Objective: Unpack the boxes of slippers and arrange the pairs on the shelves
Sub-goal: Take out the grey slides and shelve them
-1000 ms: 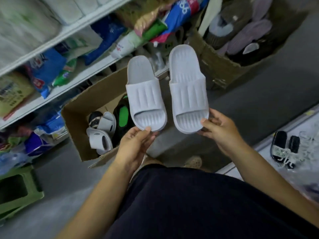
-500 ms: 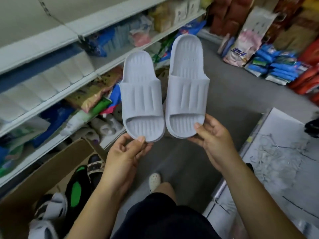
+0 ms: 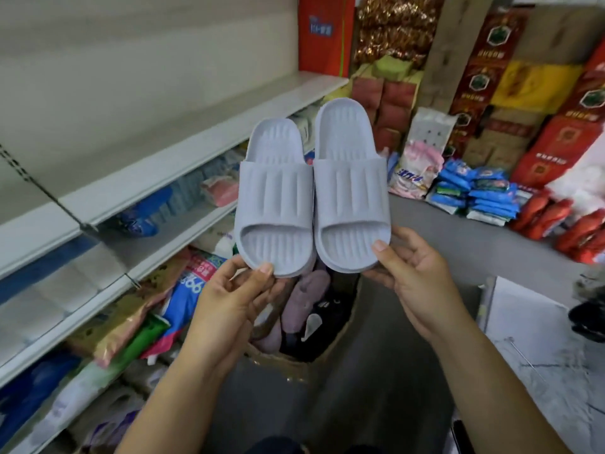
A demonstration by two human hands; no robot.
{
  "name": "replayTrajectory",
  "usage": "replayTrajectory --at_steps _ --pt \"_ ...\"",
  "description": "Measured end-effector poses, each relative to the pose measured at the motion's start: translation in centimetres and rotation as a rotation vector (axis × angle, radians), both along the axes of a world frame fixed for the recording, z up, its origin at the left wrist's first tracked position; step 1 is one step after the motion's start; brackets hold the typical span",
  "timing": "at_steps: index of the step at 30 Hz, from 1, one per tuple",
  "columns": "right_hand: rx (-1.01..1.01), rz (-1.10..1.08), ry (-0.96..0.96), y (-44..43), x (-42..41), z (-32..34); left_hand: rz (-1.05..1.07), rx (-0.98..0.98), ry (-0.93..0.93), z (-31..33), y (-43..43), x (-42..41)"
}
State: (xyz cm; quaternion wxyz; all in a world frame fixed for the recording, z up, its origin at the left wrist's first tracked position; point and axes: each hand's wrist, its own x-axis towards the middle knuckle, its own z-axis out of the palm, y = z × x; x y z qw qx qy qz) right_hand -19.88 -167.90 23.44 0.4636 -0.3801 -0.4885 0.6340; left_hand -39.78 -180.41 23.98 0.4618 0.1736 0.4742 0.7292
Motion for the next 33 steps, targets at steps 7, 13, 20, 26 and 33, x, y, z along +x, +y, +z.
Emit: replayTrajectory --at_steps 7,13,20,26,33 --pt "0.047 0.064 0.076 11.7 -3.7 4.0 0.07 0.065 0.082 4.0 9.7 -3.3" --pt "0.128 0.216 0.097 23.3 -4.8 7.7 0.248 0.116 0.186 7.1 18.8 -3.5" --pt "0.176 0.443 0.145 34.5 -7.4 13.7 0.533 0.192 0.271 13.1 26.8 -2.4" --pt "0.195 0.587 0.271 39.9 -14.2 19.7 0.658 0.256 0.314 19.5 30.5 -5.0" --pt "0.084 0.621 0.273 42.7 -22.7 25.2 0.644 0.226 0.348 25.1 33.4 -11.9"
